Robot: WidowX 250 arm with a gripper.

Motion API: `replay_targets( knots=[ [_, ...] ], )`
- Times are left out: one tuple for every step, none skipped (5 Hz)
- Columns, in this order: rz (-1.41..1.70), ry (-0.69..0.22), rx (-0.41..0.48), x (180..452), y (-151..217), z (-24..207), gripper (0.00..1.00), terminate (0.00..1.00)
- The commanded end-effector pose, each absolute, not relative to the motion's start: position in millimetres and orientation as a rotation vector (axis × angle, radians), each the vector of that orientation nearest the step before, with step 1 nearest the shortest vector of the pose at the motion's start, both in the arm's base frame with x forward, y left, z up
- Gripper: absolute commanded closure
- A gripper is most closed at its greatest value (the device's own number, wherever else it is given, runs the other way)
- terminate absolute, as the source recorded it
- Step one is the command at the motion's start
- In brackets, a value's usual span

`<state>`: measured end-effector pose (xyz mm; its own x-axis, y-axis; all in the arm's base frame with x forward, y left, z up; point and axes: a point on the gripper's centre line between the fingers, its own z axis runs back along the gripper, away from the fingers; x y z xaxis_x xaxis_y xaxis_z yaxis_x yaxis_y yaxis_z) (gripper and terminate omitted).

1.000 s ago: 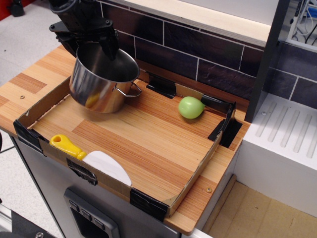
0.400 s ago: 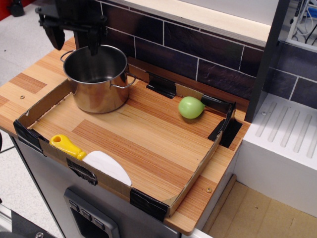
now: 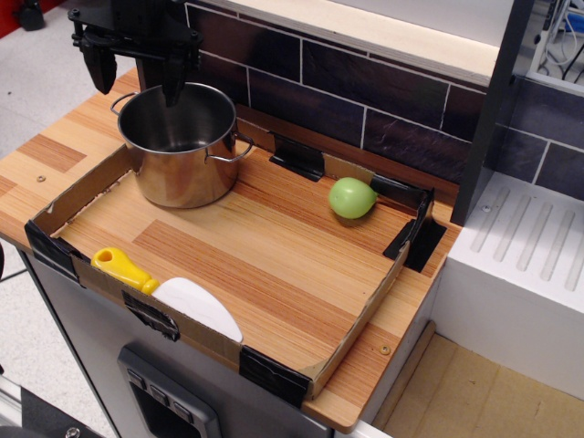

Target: Upright metal pot

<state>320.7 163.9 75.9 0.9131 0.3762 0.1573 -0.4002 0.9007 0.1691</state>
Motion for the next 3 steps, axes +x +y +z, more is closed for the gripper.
replay_targets(
  knots=[
    [0.424,-0.192,0.049,323.9,160.5,184.0,0.00,0.00],
    [0.432,-0.193,-0.007,324.5,160.1,208.8,0.00,0.00],
    [0.432,-0.193,-0.007,324.5,160.1,208.8,0.00,1.00]
  ],
)
